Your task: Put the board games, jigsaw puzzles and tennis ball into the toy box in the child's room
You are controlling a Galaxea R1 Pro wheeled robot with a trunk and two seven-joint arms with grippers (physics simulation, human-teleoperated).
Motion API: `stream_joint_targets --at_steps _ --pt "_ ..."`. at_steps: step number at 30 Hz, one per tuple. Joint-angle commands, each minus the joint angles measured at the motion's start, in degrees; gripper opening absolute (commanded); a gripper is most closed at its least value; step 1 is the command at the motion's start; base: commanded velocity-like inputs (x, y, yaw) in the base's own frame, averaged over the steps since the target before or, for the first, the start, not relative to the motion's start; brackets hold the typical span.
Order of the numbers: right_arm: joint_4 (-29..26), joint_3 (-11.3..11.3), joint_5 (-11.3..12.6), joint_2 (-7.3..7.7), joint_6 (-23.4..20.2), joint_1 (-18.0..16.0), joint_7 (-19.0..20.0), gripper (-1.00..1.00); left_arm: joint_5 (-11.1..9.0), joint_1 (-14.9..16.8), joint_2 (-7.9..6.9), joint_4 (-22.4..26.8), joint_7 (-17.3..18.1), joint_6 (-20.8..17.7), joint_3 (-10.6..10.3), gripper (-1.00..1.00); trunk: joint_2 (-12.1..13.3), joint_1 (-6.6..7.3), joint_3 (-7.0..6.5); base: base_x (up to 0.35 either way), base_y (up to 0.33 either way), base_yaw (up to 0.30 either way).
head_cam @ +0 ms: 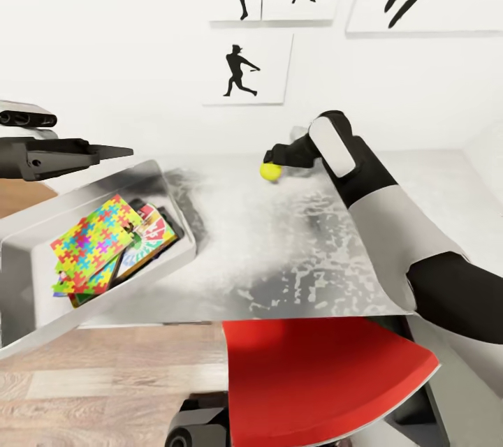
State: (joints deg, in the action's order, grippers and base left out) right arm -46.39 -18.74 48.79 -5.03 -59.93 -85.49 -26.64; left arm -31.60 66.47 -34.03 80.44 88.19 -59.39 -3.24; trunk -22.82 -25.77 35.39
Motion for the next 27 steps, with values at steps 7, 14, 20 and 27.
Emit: stream_joint_targets --at_steps 7,14,20,27 --pt "-3.1 2.0 1.2 1.58 -0.1 0.2 1.1 -1.00 0.0 0.1 -0.12 0.0 0.2 -0.6 0.2 1.00 -0.1 -0.02 -0.58 -0.141 0.000 0.000" --pt "-4.9 2.2 5.7 1.88 -0.1 0.3 2.4 -1.00 -0.1 0.1 -0.14 0.0 0.3 -0.6 1.7 1.00 -0.1 -0.02 -1.24 -0.014 0.000 0.000" --pt "-5.9 2.2 9.7 3.00 -0.1 0.2 2.6 -1.00 0.0 0.1 -0.15 0.0 0.2 -0.6 1.9 1.00 -0.1 -0.02 -1.80 -0.068 0.043 0.000" --pt "-7.8 2.2 15.9 3.62 -0.1 0.2 2.7 -1.00 0.0 0.1 -0.25 0.0 0.3 -0.6 1.9 1.00 -0.1 -0.02 -2.46 -0.150 0.109 0.000"
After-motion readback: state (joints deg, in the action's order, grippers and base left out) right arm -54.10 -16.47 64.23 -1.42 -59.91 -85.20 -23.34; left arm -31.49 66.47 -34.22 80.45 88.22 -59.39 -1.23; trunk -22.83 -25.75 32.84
